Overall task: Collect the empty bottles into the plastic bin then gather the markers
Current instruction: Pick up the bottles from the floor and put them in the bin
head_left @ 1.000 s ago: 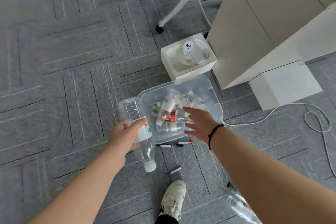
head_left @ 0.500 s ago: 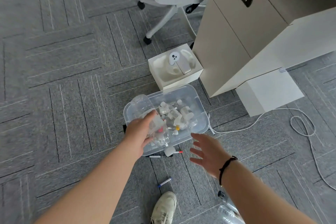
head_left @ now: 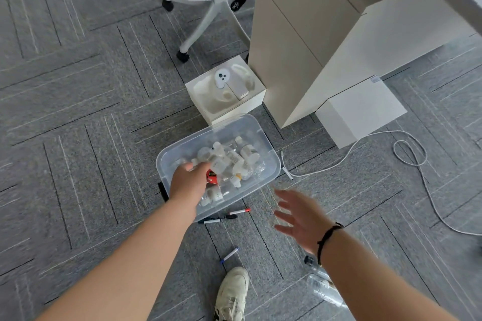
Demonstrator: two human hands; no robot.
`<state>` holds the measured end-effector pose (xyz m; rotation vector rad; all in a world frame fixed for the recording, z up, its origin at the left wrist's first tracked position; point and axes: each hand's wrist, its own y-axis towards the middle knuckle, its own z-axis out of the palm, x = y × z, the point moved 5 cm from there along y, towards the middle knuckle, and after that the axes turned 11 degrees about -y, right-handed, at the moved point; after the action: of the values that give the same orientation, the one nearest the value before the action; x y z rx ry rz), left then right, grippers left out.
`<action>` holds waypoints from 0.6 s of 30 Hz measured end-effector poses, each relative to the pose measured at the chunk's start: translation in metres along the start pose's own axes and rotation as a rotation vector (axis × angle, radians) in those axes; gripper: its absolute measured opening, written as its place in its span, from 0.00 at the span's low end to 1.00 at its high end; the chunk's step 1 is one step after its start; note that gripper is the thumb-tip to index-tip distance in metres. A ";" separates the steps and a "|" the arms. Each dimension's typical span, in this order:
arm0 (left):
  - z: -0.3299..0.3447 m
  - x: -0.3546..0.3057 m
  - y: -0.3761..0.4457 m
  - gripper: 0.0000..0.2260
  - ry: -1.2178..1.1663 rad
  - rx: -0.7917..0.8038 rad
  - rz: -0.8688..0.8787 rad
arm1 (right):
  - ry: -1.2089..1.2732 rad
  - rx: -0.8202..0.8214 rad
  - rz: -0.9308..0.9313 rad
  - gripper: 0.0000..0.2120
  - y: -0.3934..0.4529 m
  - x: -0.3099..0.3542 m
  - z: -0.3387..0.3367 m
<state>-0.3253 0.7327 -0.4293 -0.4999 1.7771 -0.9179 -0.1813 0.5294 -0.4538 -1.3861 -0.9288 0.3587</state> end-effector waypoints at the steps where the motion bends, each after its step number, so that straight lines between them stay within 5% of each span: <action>1: 0.002 0.000 -0.001 0.26 0.003 0.008 0.007 | 0.005 -0.003 0.002 0.22 0.000 -0.002 -0.002; 7: 0.019 0.003 -0.018 0.07 0.062 0.082 0.020 | 0.051 -0.034 0.016 0.19 -0.004 -0.012 -0.019; 18: 0.140 0.079 -0.085 0.03 0.296 0.324 0.053 | 0.348 -0.130 0.043 0.20 -0.021 -0.118 -0.133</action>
<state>-0.2340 0.5754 -0.4365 -0.1118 1.8437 -1.2647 -0.1621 0.3514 -0.4637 -1.5299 -0.6435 0.0842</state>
